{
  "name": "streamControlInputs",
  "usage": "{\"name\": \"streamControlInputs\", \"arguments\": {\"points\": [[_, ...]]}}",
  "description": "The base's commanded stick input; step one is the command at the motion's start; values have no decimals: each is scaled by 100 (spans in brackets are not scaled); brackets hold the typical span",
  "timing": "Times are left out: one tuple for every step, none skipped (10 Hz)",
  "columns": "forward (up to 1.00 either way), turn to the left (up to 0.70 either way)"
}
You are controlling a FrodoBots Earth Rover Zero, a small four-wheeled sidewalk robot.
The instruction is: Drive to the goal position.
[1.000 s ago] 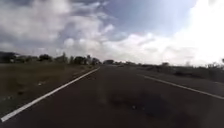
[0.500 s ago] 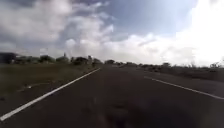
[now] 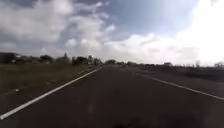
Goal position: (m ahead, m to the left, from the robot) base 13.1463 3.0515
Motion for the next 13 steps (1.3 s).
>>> {"name": "streamControlInputs", "arguments": {"points": [[100,0],[100,0],[100,0],[100,0],[100,0],[100,0],[100,0],[100,0],[100,0],[100,0],[100,0],[100,0],[100,0]]}}
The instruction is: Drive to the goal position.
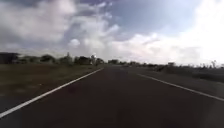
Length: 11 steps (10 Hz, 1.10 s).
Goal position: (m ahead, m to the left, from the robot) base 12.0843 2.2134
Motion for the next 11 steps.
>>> {"name": "streamControlInputs", "arguments": {"points": [[100,0],[100,0],[100,0],[100,0],[100,0],[100,0],[100,0],[100,0],[100,0],[100,0],[100,0]]}}
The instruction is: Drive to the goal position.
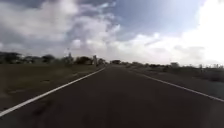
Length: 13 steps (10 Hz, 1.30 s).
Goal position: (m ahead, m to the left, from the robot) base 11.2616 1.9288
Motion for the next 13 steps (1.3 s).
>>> {"name": "streamControlInputs", "arguments": {"points": [[100,0],[100,0],[100,0],[100,0],[100,0],[100,0],[100,0],[100,0],[100,0],[100,0],[100,0],[100,0],[100,0]]}}
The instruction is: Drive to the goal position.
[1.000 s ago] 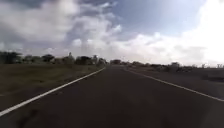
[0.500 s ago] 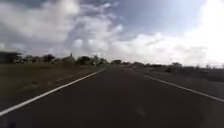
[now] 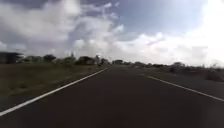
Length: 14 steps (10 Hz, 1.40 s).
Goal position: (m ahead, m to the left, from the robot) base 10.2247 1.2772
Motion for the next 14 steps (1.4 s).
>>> {"name": "streamControlInputs", "arguments": {"points": [[100,0],[100,0],[100,0],[100,0],[100,0],[100,0],[100,0],[100,0],[100,0],[100,0],[100,0],[100,0],[100,0],[100,0]]}}
